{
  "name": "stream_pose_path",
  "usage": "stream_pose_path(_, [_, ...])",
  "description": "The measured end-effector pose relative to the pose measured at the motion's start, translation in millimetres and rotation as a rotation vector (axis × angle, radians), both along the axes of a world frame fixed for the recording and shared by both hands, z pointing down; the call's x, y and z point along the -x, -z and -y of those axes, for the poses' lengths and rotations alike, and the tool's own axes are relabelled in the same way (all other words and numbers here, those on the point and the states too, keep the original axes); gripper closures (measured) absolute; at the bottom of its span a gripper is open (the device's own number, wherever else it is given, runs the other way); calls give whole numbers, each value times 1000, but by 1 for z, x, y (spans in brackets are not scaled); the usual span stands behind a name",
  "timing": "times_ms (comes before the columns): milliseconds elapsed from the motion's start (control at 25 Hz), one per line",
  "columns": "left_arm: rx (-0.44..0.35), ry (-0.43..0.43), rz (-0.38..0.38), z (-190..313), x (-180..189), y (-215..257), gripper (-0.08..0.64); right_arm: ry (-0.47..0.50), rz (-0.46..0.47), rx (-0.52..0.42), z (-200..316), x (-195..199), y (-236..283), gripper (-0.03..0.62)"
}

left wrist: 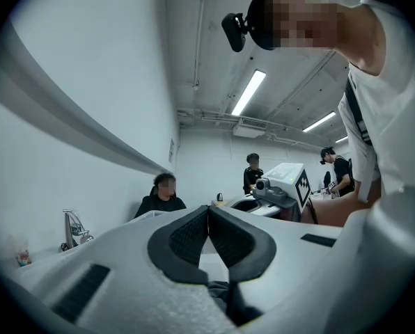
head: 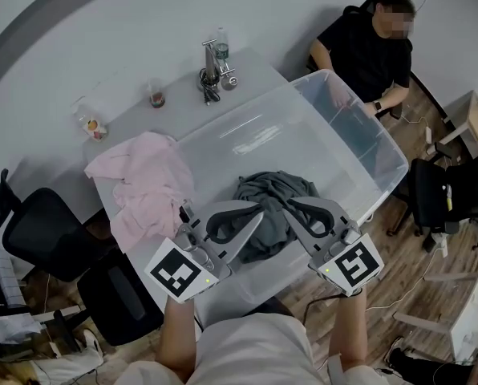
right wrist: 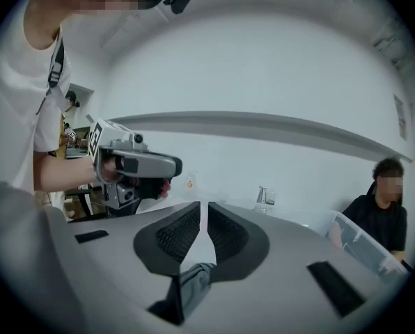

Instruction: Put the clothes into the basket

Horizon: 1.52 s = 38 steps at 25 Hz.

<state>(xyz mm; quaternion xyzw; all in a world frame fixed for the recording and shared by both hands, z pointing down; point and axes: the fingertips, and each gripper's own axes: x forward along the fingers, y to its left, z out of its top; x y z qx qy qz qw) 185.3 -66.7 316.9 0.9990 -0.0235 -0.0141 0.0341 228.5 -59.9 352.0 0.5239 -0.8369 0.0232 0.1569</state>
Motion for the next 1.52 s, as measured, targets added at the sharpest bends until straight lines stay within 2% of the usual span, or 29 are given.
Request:
stream_pose_path(240, [-17, -13, -43, -14, 6, 8, 555, 41, 122, -112, -17, 14, 31, 578])
stream_pose_path(400, [-14, -25, -65, -23, 14, 10, 555, 57, 176, -149, -27, 24, 38, 586])
stream_pose_path(680, [-9, -16, -48, -33, 26, 4, 555, 58, 196, -156, -37, 37, 37, 586])
stream_pose_path(880, [-4, -21, -82, -40, 34, 10, 555, 58, 200, -160, -41, 44, 37, 586])
stream_pose_path(1040, [-12, -5, -61, -42, 44, 9, 555, 67, 201, -168, -44, 54, 40, 586])
stream_pose_path(1520, [-40, 87, -66, -38, 103, 18, 555, 150, 171, -204, -36, 115, 55, 586])
